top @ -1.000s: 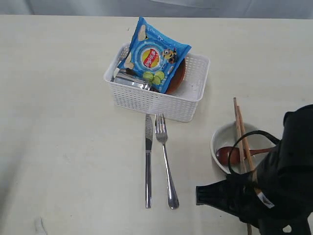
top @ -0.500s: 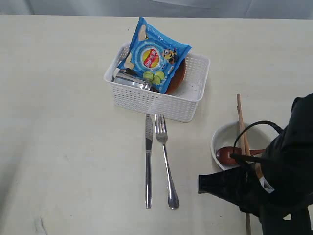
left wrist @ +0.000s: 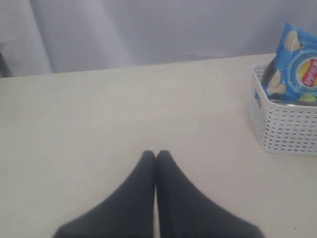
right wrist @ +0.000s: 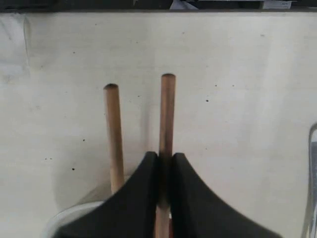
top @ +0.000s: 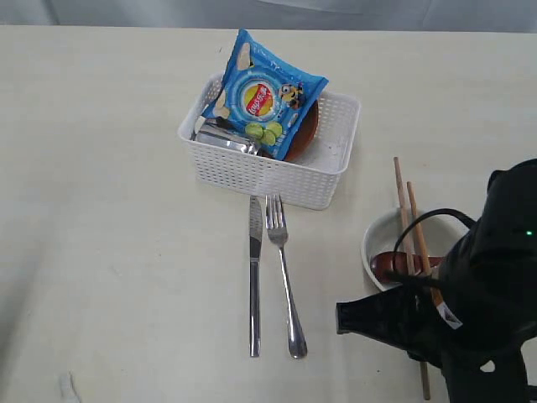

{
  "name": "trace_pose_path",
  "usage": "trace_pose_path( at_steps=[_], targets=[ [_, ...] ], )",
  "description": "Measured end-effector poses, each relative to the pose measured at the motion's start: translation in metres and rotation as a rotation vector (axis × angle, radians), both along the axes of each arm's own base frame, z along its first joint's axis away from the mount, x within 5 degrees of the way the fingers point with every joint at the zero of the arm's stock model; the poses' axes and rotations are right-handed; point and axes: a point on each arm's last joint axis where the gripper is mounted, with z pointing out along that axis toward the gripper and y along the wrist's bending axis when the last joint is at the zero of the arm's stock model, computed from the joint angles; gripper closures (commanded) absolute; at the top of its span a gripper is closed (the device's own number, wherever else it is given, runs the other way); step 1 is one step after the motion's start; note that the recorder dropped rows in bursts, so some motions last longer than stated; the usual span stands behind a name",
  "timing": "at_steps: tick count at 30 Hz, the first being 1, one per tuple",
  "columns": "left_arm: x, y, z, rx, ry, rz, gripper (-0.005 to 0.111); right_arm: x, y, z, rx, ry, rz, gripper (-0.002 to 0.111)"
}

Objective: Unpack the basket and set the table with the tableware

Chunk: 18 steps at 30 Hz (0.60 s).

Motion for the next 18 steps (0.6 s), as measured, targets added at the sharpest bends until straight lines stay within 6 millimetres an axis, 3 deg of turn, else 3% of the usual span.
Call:
trace_pose_path(
  at_steps=[9, 11, 16, 18],
  targets=[
    [0.0000, 0.0000, 0.0000, 0.000, 0.000, 0.000, 0.107, 0.0000, 0.0000, 0.0000, 0.001, 0.000, -0.005, 0.108],
    [0.0000, 0.0000, 0.0000, 0.000, 0.000, 0.000, 0.107, 0.0000, 0.0000, 0.0000, 0.001, 0.000, -0.007, 0.100],
    [0.0000, 0.0000, 0.0000, 0.000, 0.000, 0.000, 0.107, 0.0003, -0.0001, 0.0001, 0.002, -0.005, -0.027, 0.070],
    [0.0000, 0.0000, 0.0000, 0.000, 0.000, 0.000, 0.107, 0.0007, -0.0003, 0.0001, 0.001, -0.008, -0.028, 0.068]
  ],
)
